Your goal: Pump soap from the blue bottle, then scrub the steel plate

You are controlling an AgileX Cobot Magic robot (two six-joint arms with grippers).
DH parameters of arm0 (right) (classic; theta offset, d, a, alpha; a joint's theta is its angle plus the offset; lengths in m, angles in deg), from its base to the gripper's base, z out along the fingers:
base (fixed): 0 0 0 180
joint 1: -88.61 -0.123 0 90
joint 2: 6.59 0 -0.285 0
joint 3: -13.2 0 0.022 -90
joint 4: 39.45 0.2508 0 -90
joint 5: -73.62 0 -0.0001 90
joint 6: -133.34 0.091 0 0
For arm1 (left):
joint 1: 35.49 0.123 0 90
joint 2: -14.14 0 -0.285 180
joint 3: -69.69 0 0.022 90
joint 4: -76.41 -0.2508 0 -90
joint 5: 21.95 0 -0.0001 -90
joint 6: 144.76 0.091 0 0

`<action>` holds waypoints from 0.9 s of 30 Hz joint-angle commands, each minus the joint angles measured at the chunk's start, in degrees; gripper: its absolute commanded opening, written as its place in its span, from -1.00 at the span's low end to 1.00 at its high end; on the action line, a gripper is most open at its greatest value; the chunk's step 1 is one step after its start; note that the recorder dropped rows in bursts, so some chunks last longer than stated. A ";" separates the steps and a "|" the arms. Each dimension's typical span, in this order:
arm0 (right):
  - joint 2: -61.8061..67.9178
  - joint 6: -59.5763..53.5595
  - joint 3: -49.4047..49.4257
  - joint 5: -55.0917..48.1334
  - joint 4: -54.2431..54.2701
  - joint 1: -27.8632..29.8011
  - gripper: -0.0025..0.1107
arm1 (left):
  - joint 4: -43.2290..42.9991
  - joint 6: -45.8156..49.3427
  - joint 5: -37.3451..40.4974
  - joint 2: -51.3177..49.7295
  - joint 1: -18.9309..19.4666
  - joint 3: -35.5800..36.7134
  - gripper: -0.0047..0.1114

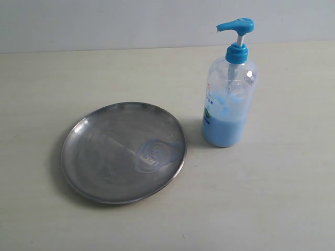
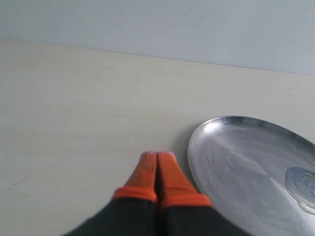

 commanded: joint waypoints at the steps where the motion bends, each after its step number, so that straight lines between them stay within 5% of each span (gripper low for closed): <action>1: -0.38 -0.28 1.65 2.06 0.28 0.30 -0.96 | -0.31 -0.27 -0.33 0.35 0.22 0.18 -0.92; 12: -1.76 -0.18 3.73 2.84 0.48 5.51 -0.96 | -0.31 -0.27 -0.33 0.35 0.22 0.18 -0.92; 27: -1.76 -0.29 3.73 3.06 0.33 5.72 -0.96 | -0.31 -0.26 -0.17 0.35 0.22 0.18 -0.92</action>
